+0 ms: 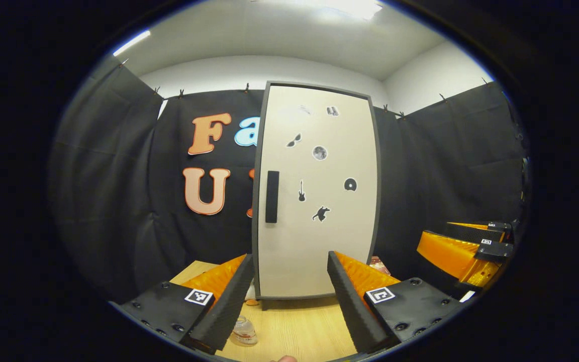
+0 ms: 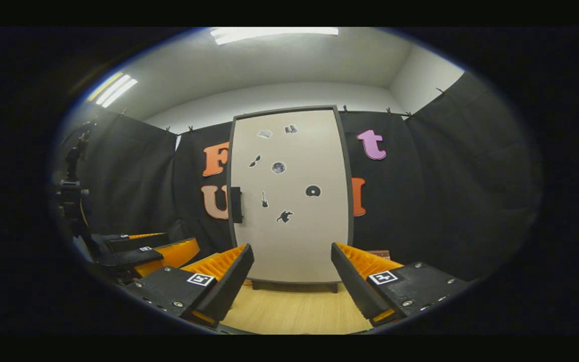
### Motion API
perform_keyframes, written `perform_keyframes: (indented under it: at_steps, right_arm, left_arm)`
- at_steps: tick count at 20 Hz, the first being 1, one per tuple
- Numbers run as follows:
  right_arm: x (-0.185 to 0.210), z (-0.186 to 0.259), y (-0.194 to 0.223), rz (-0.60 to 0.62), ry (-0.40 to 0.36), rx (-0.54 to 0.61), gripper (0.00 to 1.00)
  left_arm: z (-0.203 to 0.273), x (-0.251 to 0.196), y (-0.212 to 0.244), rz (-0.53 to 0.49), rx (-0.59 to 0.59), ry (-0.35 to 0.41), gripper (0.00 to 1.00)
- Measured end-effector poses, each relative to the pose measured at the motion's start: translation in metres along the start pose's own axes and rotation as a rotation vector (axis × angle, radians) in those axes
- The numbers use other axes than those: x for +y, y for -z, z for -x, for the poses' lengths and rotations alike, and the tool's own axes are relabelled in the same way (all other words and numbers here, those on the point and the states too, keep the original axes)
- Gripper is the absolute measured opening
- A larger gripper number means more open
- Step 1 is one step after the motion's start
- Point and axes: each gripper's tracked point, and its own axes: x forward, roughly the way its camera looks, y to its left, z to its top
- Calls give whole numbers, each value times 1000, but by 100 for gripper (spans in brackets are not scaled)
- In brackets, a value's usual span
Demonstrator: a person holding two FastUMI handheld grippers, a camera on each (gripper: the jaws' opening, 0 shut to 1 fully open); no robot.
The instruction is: Open the cabinet door with the right hand, grasp the bottle in the cabinet with the left hand and place it on the coaster, then close the cabinet door with the right hand.
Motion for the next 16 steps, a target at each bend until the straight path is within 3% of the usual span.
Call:
perform_keyframes:
  at_steps: [9,16]
  right_arm:
    - [-11,47,7,-5,-9,0,96]
    - [-30,55,11,-23,15,-1,96]
  left_arm:
    - [25,-23,3,-4,10,-30,95]
    - [41,-30,3,-28,5,-51,96]
